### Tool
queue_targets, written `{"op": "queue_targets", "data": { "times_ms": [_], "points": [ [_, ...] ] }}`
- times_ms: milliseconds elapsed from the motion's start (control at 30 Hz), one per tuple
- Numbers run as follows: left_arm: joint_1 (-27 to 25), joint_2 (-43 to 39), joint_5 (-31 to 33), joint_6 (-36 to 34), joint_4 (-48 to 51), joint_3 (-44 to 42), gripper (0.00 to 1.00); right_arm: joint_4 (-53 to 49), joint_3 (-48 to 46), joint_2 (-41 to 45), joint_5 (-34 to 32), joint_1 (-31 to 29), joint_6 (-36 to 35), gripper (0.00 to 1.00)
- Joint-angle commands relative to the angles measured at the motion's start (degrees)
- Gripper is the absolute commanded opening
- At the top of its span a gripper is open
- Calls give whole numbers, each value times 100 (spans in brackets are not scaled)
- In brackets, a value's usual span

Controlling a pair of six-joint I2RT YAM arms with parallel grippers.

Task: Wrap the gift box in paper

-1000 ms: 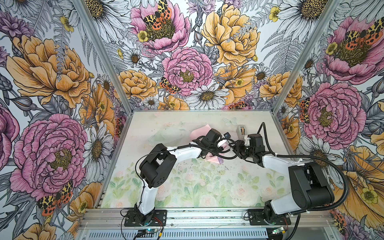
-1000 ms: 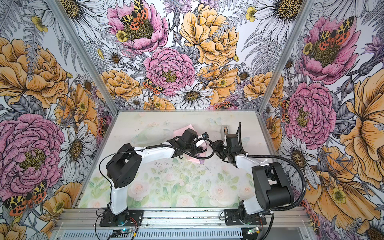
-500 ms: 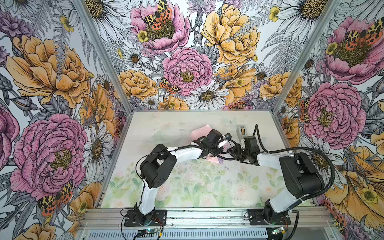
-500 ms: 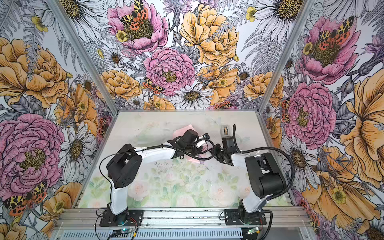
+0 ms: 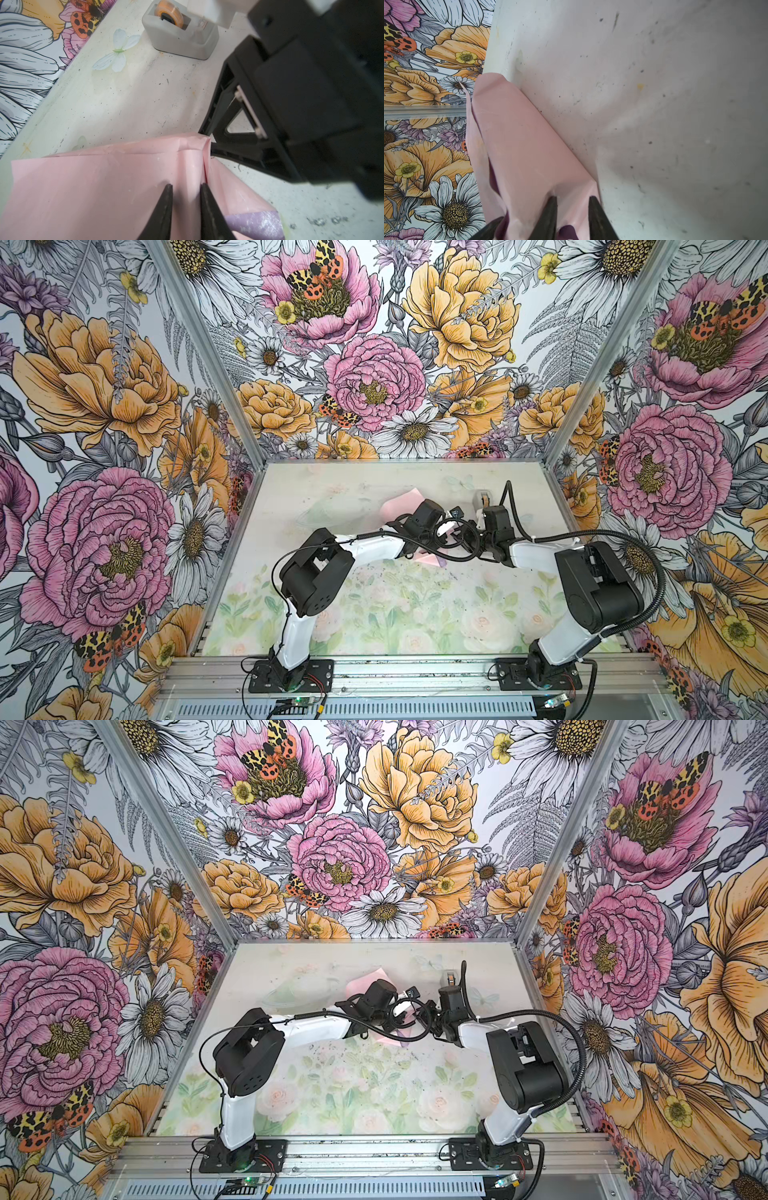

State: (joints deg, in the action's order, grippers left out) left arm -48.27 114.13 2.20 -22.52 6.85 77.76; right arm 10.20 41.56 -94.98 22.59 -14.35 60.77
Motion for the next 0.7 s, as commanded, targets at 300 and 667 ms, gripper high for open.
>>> {"op": "queue_targets", "data": {
  "times_ms": [300, 667],
  "points": [
    [-32, 119, -9, 46, -64, -261, 21, 539, 115, -304, -86, -256, -30, 22],
    [-40, -416, 52, 180, 114, 2, 56, -123, -166, 632, -110, -116, -332, 26]
  ]
}}
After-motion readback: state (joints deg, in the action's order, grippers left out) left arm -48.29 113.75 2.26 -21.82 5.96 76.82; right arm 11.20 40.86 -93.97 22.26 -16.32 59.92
